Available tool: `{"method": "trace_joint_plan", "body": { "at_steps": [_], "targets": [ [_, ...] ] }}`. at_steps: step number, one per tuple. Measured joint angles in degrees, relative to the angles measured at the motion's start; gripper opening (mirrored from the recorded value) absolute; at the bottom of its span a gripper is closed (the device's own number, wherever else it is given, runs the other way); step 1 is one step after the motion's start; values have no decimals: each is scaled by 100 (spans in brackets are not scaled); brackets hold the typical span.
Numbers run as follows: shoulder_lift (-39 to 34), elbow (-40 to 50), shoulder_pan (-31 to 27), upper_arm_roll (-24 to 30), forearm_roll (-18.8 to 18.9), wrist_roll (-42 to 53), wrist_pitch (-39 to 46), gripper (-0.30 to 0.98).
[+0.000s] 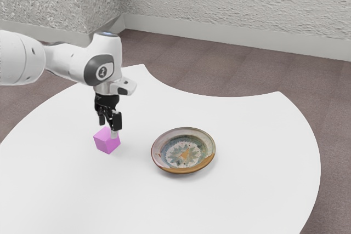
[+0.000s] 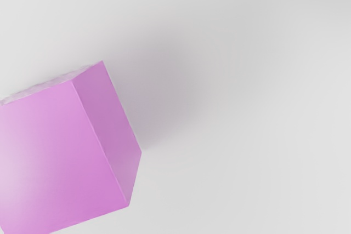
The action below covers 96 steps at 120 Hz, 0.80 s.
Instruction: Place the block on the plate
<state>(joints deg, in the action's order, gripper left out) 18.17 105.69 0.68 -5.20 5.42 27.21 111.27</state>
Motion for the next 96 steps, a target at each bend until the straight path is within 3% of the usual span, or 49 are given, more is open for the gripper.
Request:
{"method": "trace_joint_plan", "body": {
  "at_steps": [27, 96],
  "targets": [
    [138, 259, -154, -237, -614, 98, 797, 69],
    [802, -12, -348, -420, -943, 223, 1488, 69]
  ]
}}
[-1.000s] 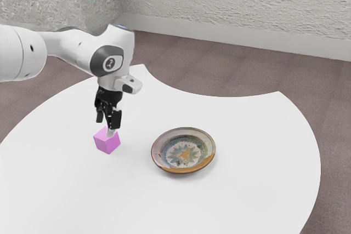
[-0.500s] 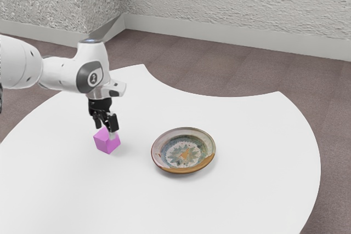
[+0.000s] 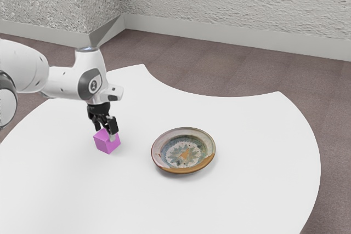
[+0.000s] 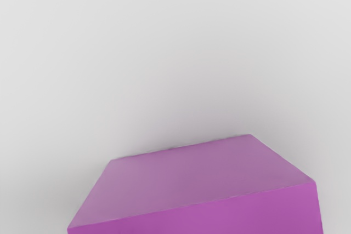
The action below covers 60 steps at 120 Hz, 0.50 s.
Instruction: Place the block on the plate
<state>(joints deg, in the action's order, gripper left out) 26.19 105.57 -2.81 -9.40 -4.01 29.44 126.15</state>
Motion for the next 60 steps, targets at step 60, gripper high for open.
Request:
{"method": "trace_joint_plan", "body": {
  "at_steps": [60],
  "targets": [
    [266, -17, -11, 0, -157, 60, 212, 50]
  ]
}}
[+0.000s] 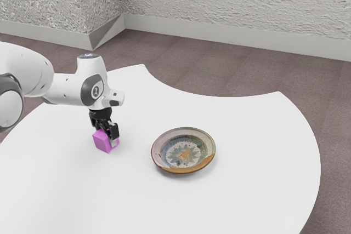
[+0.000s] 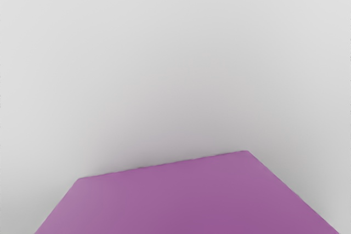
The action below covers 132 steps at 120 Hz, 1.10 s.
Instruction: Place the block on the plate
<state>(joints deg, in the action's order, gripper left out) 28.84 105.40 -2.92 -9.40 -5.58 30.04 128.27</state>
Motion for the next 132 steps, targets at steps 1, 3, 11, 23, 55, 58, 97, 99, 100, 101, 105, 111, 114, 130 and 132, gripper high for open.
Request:
{"method": "trace_joint_plan", "body": {
  "at_steps": [1, 3, 11, 23, 55, 58, 97, 99, 100, 101, 105, 111, 114, 130, 132],
  "targets": [
    [-3, 0, 0, 0, 0, 0, 2, 50],
    [-10, 0, 1, 0, 0, 2, 4, 49],
    [-108, 6, 6, 4, -4, 12, 2, 44],
    [-281, 14, 48, 43, 13, 21, -14, 39],
    [-718, 26, 423, 419, 67, 7, -29, 36],
    [-749, 27, 472, 470, 70, 5, -29, 36],
    [-577, -442, 847, 1102, 35, -19, 54, 37],
    [-543, -476, 867, 1123, 35, -21, 60, 37],
    [-525, -496, 877, 1134, 35, -22, 64, 37],
    [-503, -519, 884, 1152, 35, -23, 68, 37],
    [-412, -601, 919, 1215, 35, -26, 86, 37],
    [-285, -668, 965, 1290, 38, -31, 109, 37],
    [-237, -684, 982, 1323, 39, -33, 119, 37],
    [-9, -709, 1011, 1404, 53, -40, 152, 41],
    [4, -710, 1011, 1407, 53, -38, 154, 43]
  ]
}}
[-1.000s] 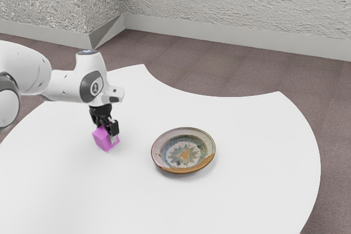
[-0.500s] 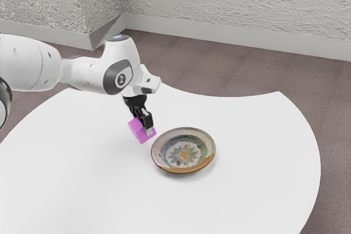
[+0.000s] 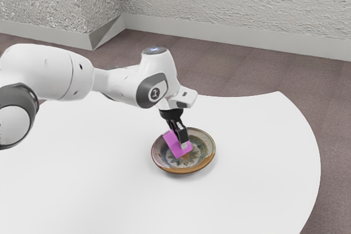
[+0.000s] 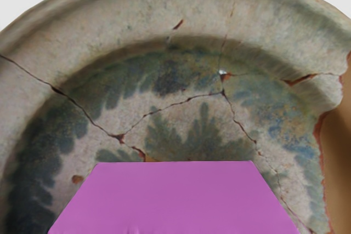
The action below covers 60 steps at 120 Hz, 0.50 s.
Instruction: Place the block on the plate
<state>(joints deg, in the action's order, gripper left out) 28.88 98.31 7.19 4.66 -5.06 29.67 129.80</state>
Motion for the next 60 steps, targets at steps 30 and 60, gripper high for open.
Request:
{"method": "trace_joint_plan", "body": {
  "at_steps": [30, 60],
  "targets": [
    [-414, -194, 1, 21, 21, 20, -418, 61],
    [-988, -714, 78, -48, 363, 30, -1609, 66]
  ]
}}
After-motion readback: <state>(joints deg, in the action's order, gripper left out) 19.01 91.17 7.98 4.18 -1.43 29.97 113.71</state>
